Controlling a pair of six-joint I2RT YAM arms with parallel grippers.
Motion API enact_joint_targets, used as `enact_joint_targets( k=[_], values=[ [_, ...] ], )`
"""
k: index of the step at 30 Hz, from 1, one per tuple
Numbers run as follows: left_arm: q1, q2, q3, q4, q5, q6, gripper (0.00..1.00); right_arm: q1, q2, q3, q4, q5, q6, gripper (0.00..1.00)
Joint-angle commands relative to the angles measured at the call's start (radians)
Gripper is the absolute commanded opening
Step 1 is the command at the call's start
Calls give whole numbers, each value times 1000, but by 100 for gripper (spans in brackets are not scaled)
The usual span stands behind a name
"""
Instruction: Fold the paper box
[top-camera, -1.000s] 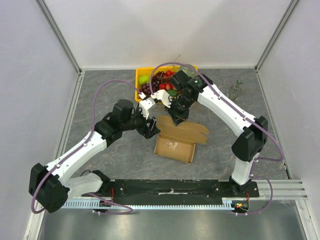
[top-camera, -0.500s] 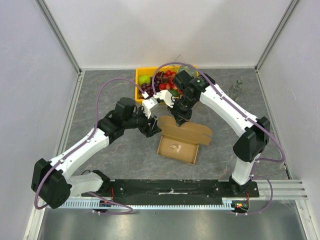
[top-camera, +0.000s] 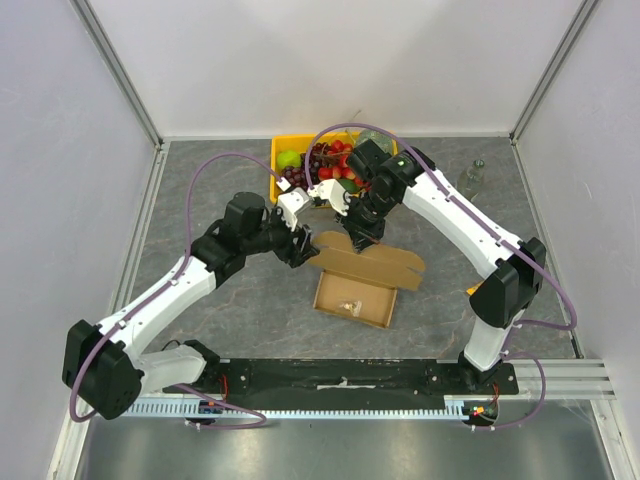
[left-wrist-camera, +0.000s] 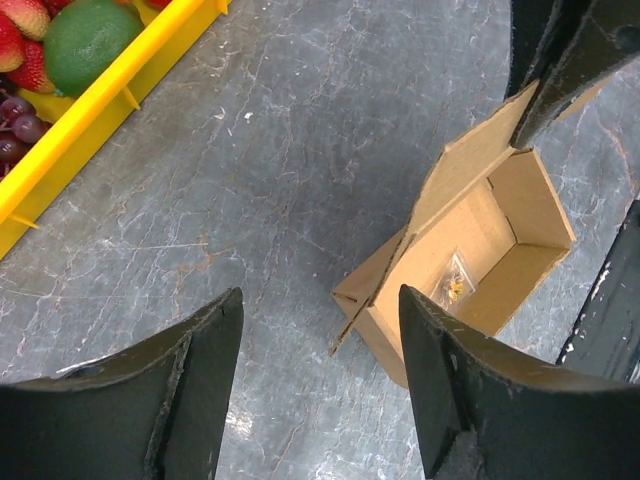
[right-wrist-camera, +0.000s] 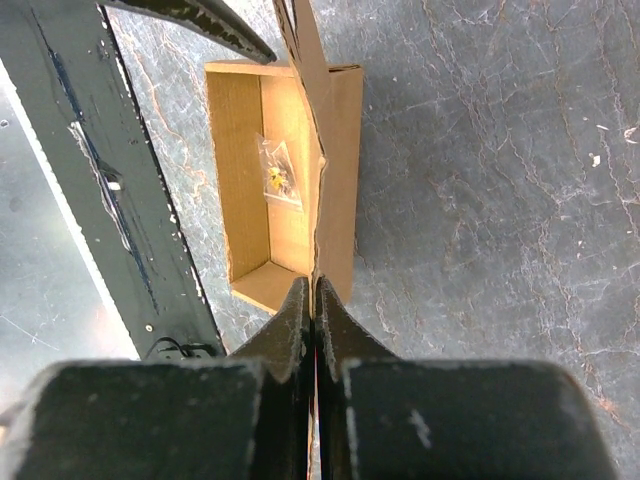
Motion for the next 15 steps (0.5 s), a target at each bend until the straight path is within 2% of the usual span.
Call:
enact_joint_targets(
  k=[1, 6, 15],
  values=[
    [11, 2, -19, -16, 33, -10, 70, 13, -65, 15, 25, -64, -23, 0],
    [11, 17, -27, 3, 113, -33, 67, 11, -68, 15, 34, -69, -14, 0],
    [13, 28, -37, 17, 109, -86, 62, 11, -84, 8, 49, -62, -5, 0]
  ],
)
